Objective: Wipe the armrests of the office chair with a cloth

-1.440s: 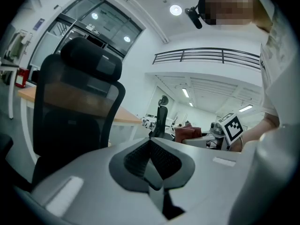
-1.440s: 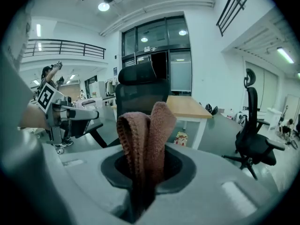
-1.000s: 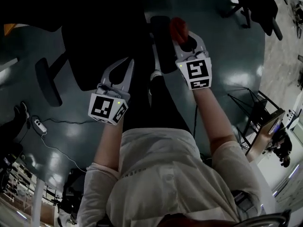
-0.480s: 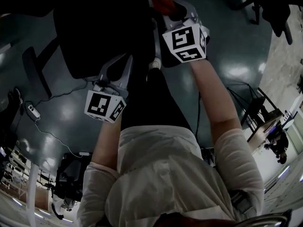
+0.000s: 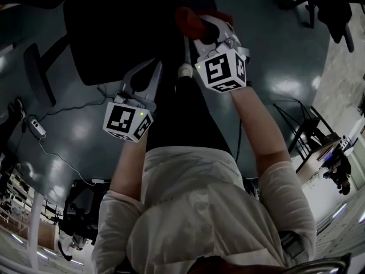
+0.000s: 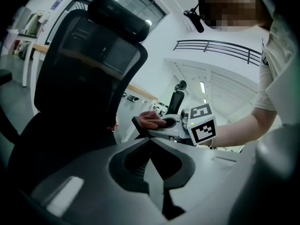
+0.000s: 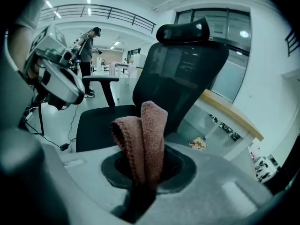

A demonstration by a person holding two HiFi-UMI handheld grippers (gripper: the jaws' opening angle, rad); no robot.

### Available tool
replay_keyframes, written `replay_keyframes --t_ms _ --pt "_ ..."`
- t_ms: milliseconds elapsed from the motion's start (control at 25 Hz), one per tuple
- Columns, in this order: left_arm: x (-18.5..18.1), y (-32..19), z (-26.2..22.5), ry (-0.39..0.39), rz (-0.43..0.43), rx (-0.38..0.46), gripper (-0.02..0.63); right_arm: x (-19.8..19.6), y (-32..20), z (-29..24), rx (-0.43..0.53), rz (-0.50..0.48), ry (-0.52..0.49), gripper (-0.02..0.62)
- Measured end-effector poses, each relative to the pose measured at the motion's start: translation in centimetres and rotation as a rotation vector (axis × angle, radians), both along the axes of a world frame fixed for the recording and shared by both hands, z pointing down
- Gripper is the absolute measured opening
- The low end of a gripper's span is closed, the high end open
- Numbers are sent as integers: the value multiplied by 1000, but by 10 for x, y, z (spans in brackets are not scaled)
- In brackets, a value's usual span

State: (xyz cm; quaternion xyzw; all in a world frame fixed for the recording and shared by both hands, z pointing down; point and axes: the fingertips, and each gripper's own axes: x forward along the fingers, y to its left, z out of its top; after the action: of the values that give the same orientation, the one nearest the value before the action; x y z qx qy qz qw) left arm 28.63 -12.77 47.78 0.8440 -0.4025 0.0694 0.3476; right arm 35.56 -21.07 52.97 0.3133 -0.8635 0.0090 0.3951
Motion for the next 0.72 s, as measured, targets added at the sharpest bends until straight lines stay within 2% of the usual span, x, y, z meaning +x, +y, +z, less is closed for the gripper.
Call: replay_keyframes --t_ms 200,400,600,720 --pt "15 19 -1 -2 11 4 17 6 37 -4 -2 -11 -15 55" --pt "25 40 4 -12 -1 -6 17 13 95 -7 -34 1 -71 55" --pt "37 54 5 -18 -6 -10 17 21 141 -8 -99 7 -132 55" --pt "47 55 0 -7 -6 -1 17 25 162 -2 -188 -28 -122 54"
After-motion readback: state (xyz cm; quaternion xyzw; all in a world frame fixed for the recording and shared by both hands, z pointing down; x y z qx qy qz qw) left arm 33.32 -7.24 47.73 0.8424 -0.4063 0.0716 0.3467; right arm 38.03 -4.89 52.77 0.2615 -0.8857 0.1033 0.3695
